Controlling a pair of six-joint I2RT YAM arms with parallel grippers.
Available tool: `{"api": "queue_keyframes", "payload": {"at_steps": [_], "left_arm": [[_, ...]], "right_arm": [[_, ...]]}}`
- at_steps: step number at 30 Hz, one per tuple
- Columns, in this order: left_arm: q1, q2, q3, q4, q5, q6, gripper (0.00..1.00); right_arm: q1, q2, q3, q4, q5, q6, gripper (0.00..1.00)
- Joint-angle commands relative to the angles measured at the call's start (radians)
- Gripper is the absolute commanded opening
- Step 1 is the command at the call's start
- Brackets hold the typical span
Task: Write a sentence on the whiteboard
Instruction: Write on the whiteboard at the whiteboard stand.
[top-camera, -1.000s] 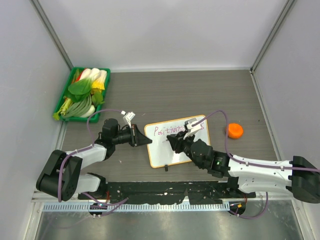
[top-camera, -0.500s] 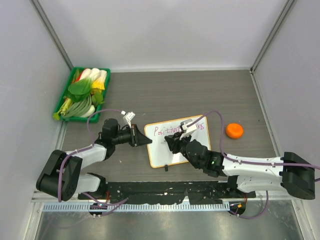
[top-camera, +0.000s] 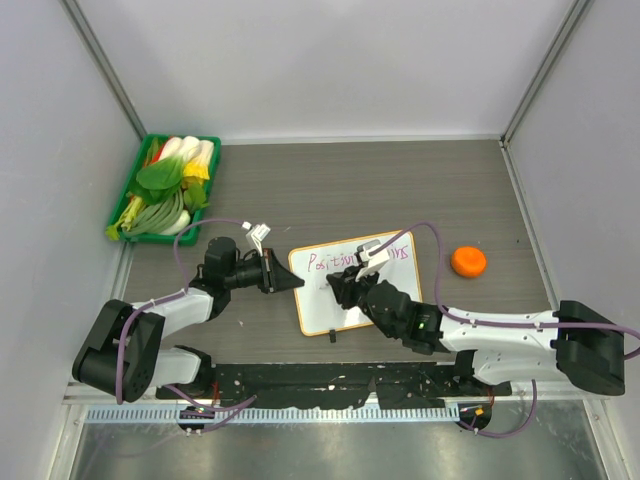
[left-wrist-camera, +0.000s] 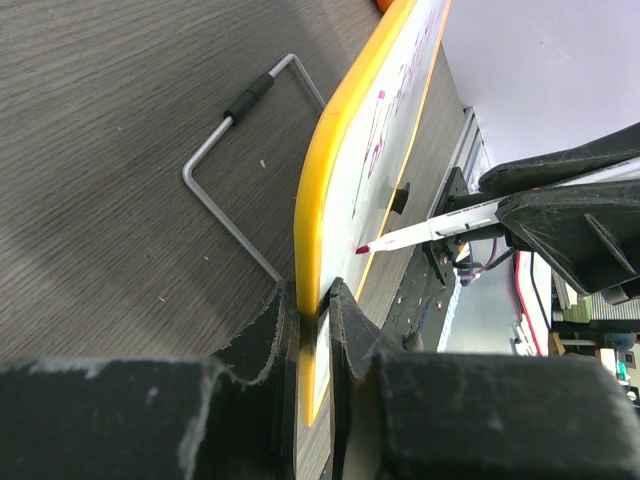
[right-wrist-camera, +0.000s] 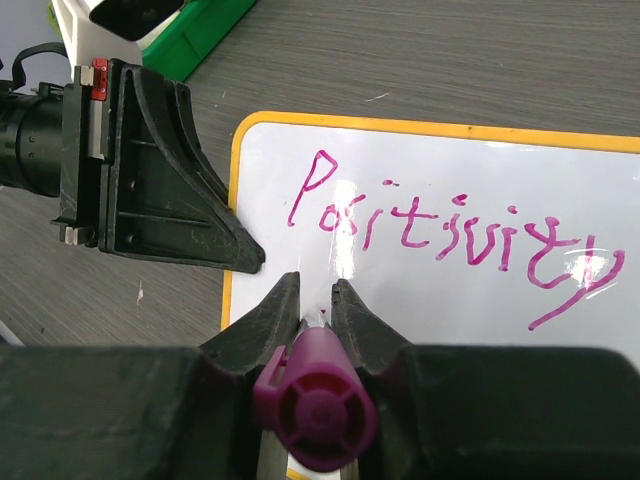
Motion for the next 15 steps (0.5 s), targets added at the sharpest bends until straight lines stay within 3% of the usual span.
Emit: {"api": "queue_keyframes", "payload": {"at_steps": [1,15], "left_arm": [[-0.002,0.014,0.001,-0.068,-0.096,0.072,0.00],[0.000,0.012,-0.001,-0.068,-0.096,0.072,0.00]], "right_arm": [[0.005,0.015,0.033,0.022,0.004,0.001,0.01],[0.003,-0.007,0.002,-0.045,-0.022,0.045,0.01]]}}
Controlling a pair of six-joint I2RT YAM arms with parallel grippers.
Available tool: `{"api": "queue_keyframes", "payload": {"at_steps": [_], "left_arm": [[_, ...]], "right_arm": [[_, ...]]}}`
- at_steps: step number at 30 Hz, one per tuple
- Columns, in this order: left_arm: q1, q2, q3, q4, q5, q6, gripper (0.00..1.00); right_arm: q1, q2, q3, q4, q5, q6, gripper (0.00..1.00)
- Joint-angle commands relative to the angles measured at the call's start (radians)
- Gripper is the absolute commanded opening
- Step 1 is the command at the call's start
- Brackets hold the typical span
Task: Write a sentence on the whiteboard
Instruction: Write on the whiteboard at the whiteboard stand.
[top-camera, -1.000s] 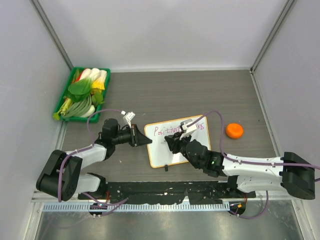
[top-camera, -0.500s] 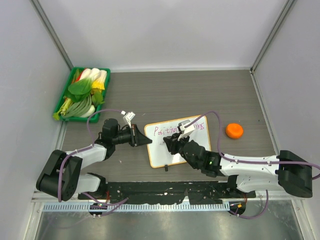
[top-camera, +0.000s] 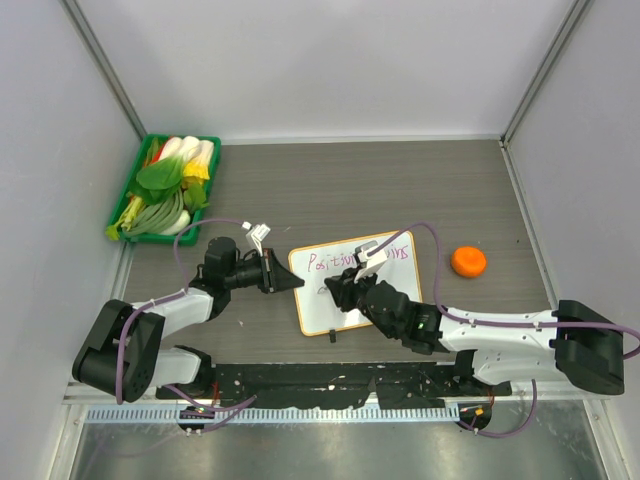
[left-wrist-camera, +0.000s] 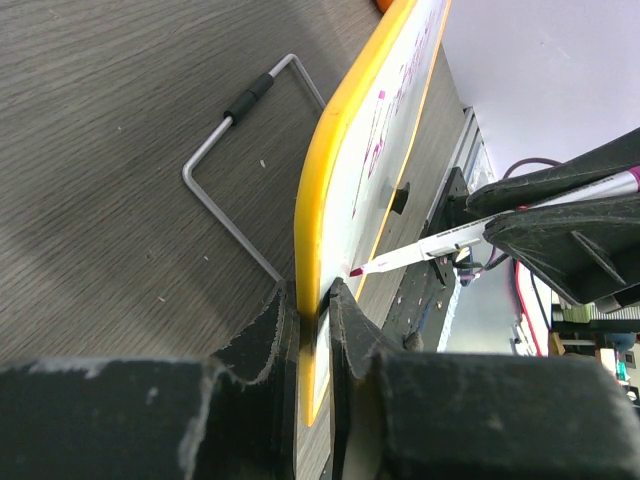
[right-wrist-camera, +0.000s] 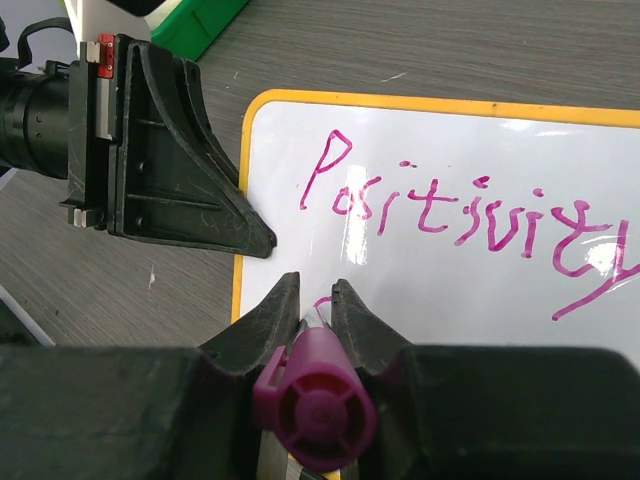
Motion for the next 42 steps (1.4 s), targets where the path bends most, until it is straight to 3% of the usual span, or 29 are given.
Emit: {"api": "queue_keyframes", "payload": {"at_steps": [1,21,42], "left_arm": [[0.000,0.015,0.001,-0.067,-0.096,0.072,0.00],[0.000,0.015,0.001,-0.067,-0.096,0.070,0.00],[-0.002,0.015,0.001,-0.067,-0.097,0.070,0.00]], "right_arm": [[0.003,-0.018,0.001,-0.031,0.020,0.018,0.01],[0.001,-0.053,0.005,0.007,0.146,-0.005,0.01],[0.003,-0.062,-0.013,-0.074,0.069,0.027,0.01]]}}
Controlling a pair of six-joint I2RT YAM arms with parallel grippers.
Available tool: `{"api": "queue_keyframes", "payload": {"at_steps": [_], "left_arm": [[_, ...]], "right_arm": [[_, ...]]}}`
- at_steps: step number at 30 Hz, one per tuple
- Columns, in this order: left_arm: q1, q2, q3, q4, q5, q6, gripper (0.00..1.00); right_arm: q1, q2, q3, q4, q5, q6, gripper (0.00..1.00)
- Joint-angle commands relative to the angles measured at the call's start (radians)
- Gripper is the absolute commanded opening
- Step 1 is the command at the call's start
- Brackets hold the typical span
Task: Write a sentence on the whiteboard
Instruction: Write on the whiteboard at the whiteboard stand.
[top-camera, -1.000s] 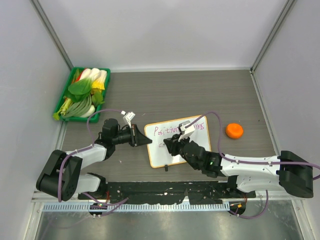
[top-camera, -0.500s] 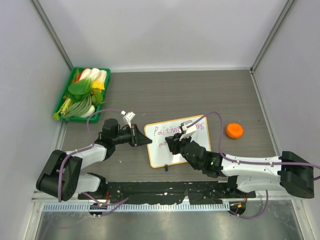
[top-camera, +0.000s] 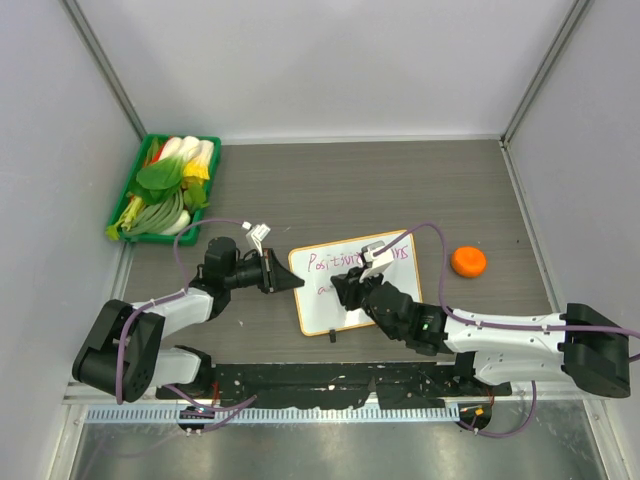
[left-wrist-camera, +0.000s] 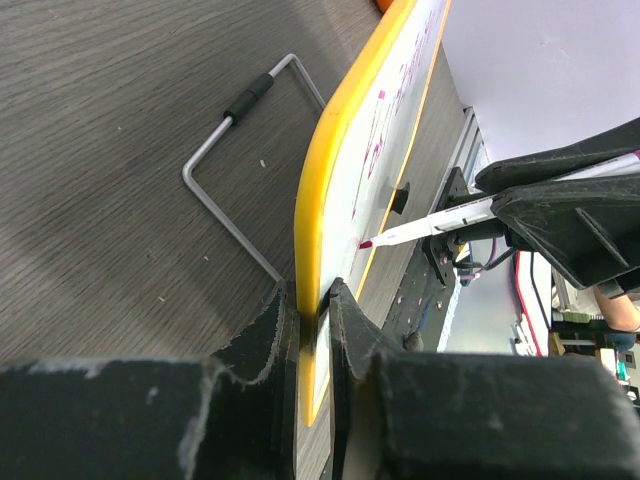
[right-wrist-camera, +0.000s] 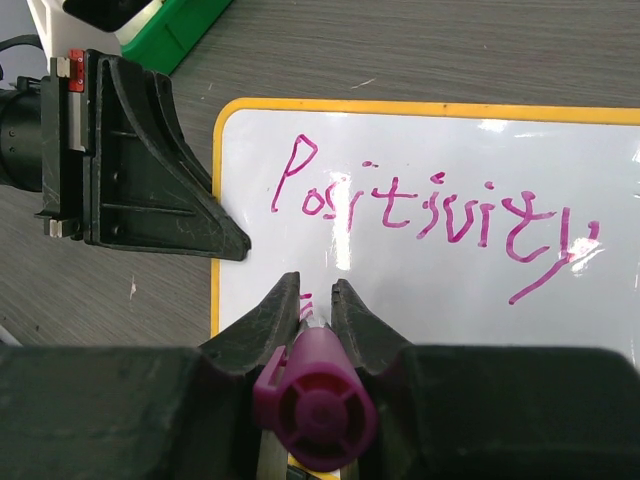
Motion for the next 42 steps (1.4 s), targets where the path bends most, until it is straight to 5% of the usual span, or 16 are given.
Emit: {"api": "queue_keyframes", "payload": {"at_steps": [1,42], "left_arm": [[0.000,0.015,0.001,-0.067,-0.096,0.070,0.00],[0.000,0.014,-0.001,-0.068,-0.093,0.070,0.00]], "right_arm": [[0.000,-0.018,-0.008,-0.022,0.006,0.021,0.01],[-0.023,-0.012,0.066,0.053,0.106,-0.069,0.01]]}}
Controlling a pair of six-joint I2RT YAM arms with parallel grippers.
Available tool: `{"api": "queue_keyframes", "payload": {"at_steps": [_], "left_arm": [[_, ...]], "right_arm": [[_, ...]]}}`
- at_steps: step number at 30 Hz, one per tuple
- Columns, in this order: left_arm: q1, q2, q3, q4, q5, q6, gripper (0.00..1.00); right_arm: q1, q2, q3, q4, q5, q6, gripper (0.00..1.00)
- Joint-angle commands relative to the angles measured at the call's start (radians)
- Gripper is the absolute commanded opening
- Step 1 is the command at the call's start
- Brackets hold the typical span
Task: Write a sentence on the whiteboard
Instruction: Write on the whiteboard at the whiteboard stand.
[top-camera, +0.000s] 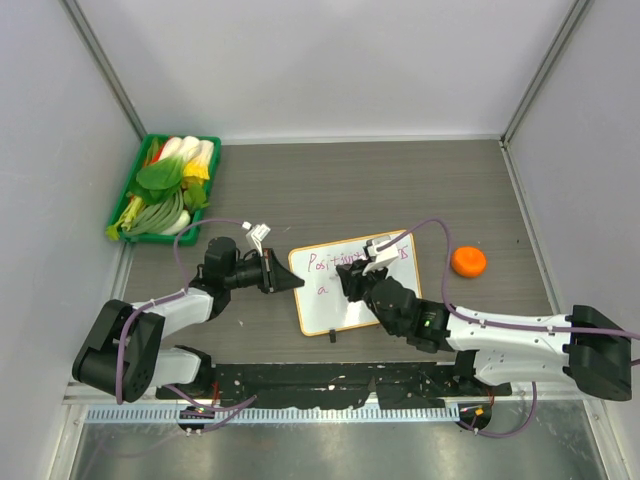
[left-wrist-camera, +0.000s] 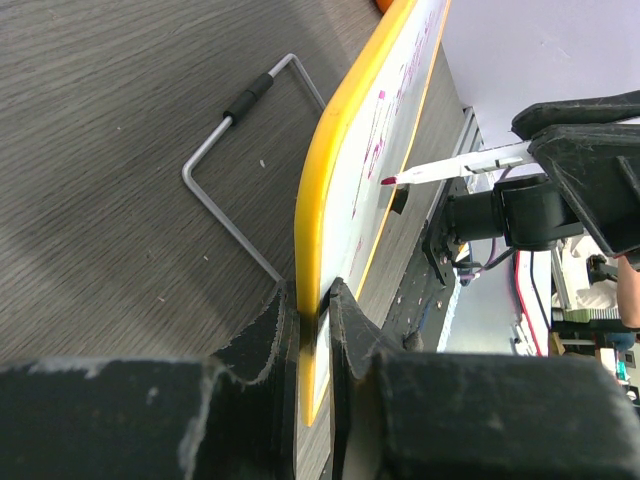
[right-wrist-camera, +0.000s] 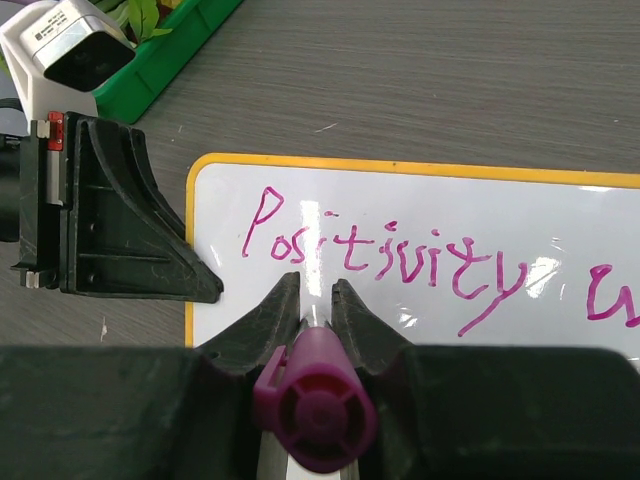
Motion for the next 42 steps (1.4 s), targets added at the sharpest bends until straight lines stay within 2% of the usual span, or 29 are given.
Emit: {"api": "queue_keyframes", "payload": {"at_steps": [1,32,42], "left_arm": [[-0.002,0.012,-0.001,-0.068,-0.094,0.070,0.00],[0.000,0.014,-0.001,-0.067,-0.097,0.072,0.00],[-0.002,0.017,0.001,-0.067,-0.096,0.072,0.00]], "right_arm": [[-0.012,0.008,0.031,0.062,0.037,-0.003,0.01],[-0.018,-0.031,-0.027,-0.103,-0.092,0.090,0.01],[-0.019,-0.038,-0.024,-0.103,-0.061,0.070,0.01]]}}
